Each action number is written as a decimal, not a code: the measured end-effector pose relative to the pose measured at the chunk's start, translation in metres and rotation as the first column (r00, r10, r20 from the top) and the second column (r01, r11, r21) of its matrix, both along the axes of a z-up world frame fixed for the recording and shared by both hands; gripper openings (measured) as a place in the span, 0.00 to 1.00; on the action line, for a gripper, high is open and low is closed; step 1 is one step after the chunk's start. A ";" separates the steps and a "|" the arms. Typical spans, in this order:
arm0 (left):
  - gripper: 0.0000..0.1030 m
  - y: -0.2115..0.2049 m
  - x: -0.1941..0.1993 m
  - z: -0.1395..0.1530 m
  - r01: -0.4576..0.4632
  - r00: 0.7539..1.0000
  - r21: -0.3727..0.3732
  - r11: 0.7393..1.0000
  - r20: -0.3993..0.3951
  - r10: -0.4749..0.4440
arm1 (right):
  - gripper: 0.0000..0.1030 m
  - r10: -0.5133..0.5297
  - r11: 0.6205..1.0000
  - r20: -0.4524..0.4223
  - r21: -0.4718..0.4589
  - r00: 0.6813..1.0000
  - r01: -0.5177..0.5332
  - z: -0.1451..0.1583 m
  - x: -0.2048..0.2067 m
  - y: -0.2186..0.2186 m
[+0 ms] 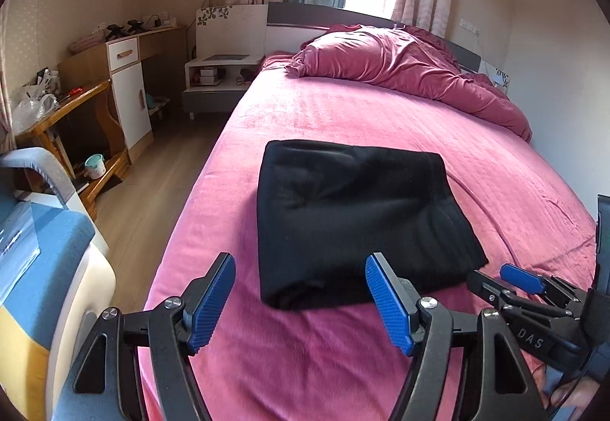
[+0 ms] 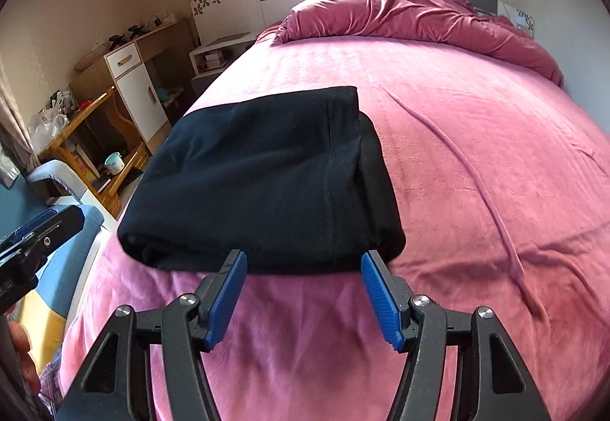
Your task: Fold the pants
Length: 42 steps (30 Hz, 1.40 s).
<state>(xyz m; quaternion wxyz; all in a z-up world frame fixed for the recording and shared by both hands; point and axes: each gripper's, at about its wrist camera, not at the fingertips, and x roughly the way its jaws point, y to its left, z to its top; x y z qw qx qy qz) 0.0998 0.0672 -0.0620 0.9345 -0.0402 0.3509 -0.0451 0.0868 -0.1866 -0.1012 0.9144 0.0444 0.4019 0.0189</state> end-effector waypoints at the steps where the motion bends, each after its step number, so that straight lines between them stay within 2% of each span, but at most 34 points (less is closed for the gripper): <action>1: 0.70 0.000 -0.005 0.000 -0.003 1.000 -0.001 1.000 0.000 0.003 | 0.61 -0.001 1.000 0.003 -0.006 1.000 0.001 0.001 -0.004 0.002; 8: 0.70 0.000 -0.027 0.001 -0.018 1.000 -0.004 1.000 0.003 0.018 | 0.62 -0.006 0.998 0.028 -0.064 1.000 0.008 0.007 -0.026 0.013; 13: 0.70 -0.002 -0.038 0.002 -0.021 1.000 0.000 1.000 0.009 0.021 | 0.62 -0.025 0.997 0.037 -0.069 0.999 0.027 0.008 -0.035 0.014; 42: 0.71 -0.007 -0.050 -0.002 -0.076 0.997 0.043 0.996 0.013 0.075 | 0.65 -0.064 0.993 0.084 -0.090 0.994 0.072 0.015 -0.057 0.015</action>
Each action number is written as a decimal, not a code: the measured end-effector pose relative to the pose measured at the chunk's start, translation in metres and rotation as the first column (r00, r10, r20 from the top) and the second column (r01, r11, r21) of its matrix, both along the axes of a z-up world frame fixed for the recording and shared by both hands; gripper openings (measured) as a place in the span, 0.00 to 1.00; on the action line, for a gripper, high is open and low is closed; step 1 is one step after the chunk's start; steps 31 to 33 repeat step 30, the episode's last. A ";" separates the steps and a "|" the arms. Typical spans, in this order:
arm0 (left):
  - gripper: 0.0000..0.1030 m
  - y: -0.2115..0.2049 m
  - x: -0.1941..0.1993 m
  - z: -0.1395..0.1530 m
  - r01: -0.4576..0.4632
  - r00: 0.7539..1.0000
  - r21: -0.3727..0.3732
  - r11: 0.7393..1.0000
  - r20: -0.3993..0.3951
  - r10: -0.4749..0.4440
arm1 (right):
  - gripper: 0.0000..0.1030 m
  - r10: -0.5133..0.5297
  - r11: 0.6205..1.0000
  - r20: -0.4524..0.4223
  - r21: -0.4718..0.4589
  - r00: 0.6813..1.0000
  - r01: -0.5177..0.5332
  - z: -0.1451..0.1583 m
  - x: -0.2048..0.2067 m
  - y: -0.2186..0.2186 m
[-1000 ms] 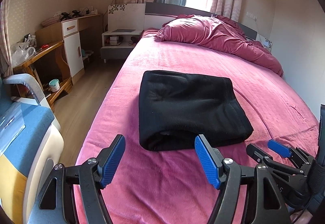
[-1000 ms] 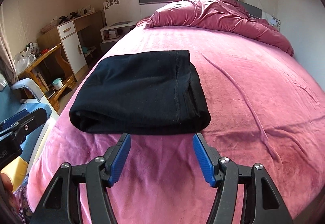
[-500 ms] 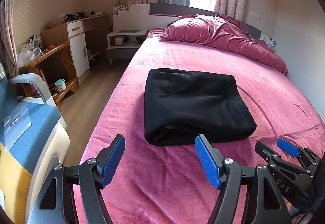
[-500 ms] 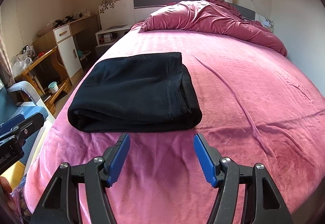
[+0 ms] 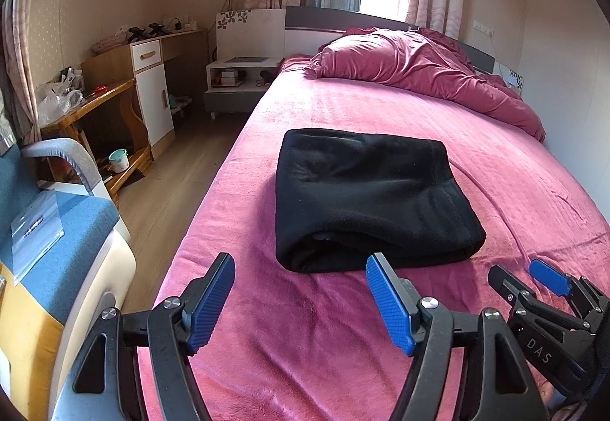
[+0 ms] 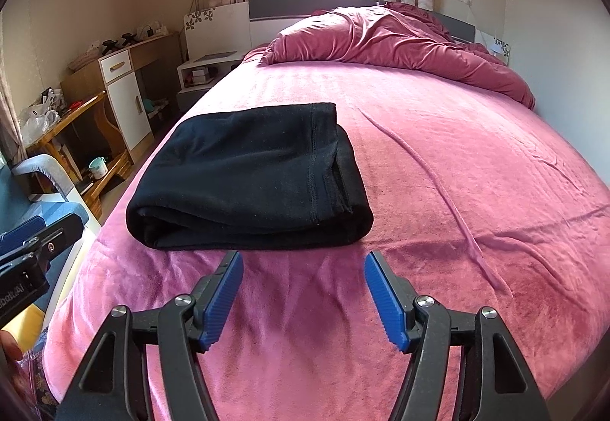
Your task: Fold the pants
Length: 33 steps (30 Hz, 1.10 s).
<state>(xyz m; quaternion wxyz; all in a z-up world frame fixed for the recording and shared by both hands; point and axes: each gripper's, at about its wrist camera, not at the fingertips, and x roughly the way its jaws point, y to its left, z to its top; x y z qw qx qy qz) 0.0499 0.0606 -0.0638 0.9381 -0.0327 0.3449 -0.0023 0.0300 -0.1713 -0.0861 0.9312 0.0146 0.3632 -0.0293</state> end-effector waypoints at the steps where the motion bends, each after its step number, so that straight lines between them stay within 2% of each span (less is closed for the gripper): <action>1: 0.71 0.000 0.000 0.000 -0.001 1.000 0.001 1.000 -0.001 0.001 | 0.65 0.001 1.000 0.000 -0.001 1.000 -0.001 0.000 0.000 0.001; 24: 0.71 -0.002 -0.002 -0.002 -0.017 1.000 0.012 1.000 -0.004 0.017 | 0.65 -0.010 1.000 -0.010 0.001 1.000 0.010 -0.004 -0.002 0.003; 28: 0.68 -0.001 -0.004 -0.002 -0.001 1.000 -0.019 1.000 0.016 0.001 | 0.66 -0.013 1.000 -0.020 0.005 1.000 0.013 -0.006 -0.002 0.001; 33: 0.68 -0.001 -0.002 -0.004 -0.005 1.000 -0.017 1.000 0.006 0.006 | 0.66 -0.019 1.000 -0.027 0.008 0.999 0.019 -0.008 -0.001 0.000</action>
